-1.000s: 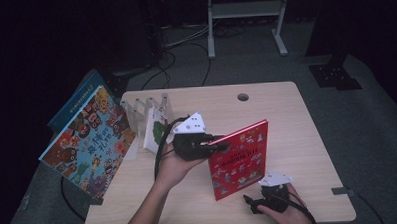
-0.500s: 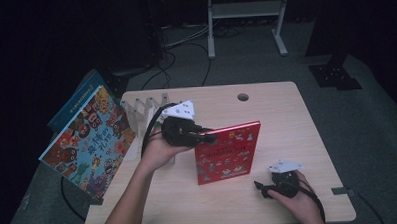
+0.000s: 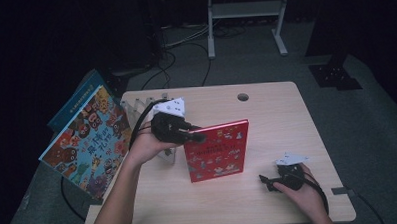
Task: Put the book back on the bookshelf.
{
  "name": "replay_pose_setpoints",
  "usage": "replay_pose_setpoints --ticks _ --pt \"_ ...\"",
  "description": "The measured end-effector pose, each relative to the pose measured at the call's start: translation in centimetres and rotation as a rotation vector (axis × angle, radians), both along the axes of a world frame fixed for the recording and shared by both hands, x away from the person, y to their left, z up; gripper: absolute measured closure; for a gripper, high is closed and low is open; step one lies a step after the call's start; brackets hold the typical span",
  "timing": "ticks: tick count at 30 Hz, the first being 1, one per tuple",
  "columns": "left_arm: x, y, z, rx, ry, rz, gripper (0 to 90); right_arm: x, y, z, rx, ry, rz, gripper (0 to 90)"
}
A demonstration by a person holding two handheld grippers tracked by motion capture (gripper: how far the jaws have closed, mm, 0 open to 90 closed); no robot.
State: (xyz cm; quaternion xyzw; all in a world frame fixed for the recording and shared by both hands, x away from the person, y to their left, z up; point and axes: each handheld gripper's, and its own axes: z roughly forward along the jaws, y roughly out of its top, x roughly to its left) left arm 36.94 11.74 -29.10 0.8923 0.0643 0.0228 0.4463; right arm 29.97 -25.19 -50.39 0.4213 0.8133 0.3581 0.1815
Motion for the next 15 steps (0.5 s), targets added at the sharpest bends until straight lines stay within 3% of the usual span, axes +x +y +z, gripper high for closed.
replay_pose_setpoints --ticks 3,5,8,15 --pt "0.3 -0.9 0.7 0.06 -0.013 -0.004 68.1 0.0 0.0 0.0 0.0 0.0 0.0 13.0" --pt "0.6 -1.5 1.3 0.084 0.002 -0.028 66.7 0.0 0.0 0.0 0.0 0.0 0.001 12.9" --pt "0.9 -2.9 2.0 0.159 -0.001 -0.047 64.0 0.0 0.0 0.0 0.0 0.001 0.001 12.8" --pt "1.2 -6.2 3.1 0.302 -0.018 -0.082 63.7 0.0 0.0 0.0 -0.001 0.001 0.002 12.7"
